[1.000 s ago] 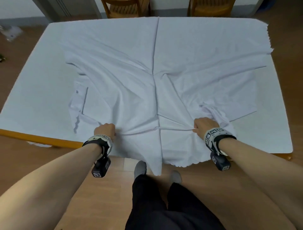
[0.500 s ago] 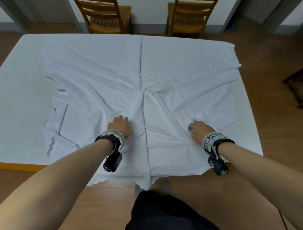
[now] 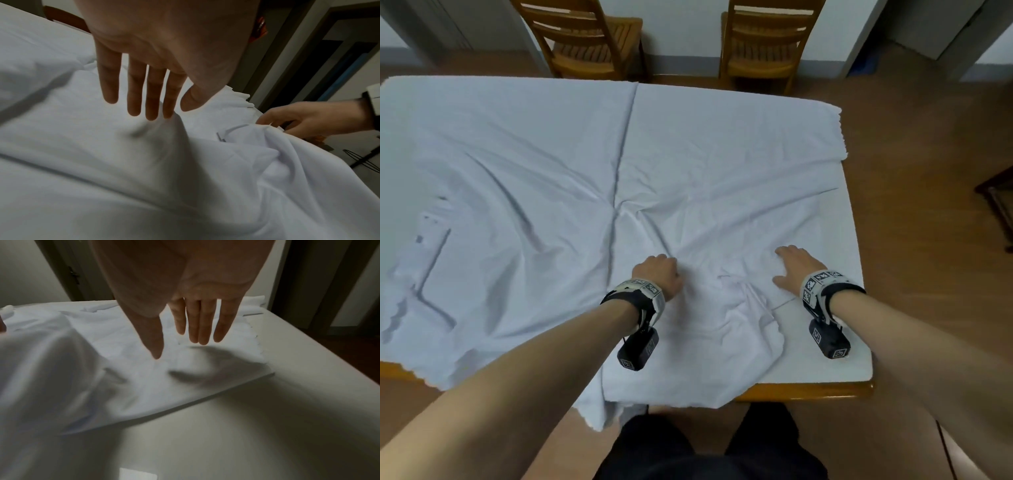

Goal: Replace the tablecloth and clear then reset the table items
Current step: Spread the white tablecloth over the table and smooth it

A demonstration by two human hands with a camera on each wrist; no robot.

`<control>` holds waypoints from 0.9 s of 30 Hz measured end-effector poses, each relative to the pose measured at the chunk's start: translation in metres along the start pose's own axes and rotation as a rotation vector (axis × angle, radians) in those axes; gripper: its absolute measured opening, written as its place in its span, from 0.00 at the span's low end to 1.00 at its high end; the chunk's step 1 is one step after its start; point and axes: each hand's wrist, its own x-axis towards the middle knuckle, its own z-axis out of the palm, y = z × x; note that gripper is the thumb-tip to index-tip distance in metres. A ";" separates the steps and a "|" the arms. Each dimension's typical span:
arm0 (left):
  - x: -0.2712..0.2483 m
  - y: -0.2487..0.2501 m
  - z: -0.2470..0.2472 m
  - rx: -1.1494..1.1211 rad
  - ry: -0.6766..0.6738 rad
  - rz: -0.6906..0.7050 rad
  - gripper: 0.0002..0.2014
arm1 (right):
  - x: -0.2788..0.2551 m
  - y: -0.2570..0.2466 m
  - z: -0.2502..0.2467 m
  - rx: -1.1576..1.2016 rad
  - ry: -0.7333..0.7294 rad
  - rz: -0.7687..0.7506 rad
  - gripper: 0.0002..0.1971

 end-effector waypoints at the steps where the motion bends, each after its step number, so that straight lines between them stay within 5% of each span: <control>1: 0.000 0.015 0.002 -0.009 0.013 -0.040 0.16 | 0.010 0.007 -0.001 -0.016 -0.004 -0.035 0.34; 5: -0.007 0.074 0.013 -0.100 0.055 -0.238 0.22 | 0.035 0.029 -0.001 -0.095 -0.058 -0.227 0.27; 11: -0.014 0.171 0.035 -0.237 -0.139 -0.323 0.41 | 0.034 0.058 0.004 -0.118 -0.108 -0.508 0.06; 14: -0.021 0.204 0.051 -0.273 -0.154 -0.347 0.33 | 0.033 0.082 0.007 -0.156 -0.150 -0.586 0.10; 18: -0.051 0.225 0.075 -0.375 -0.063 -0.373 0.09 | 0.020 0.113 0.009 -0.239 -0.141 -0.667 0.10; 27: -0.149 0.268 0.134 -0.531 0.134 -0.471 0.08 | -0.056 0.196 0.014 -0.339 -0.095 -0.713 0.07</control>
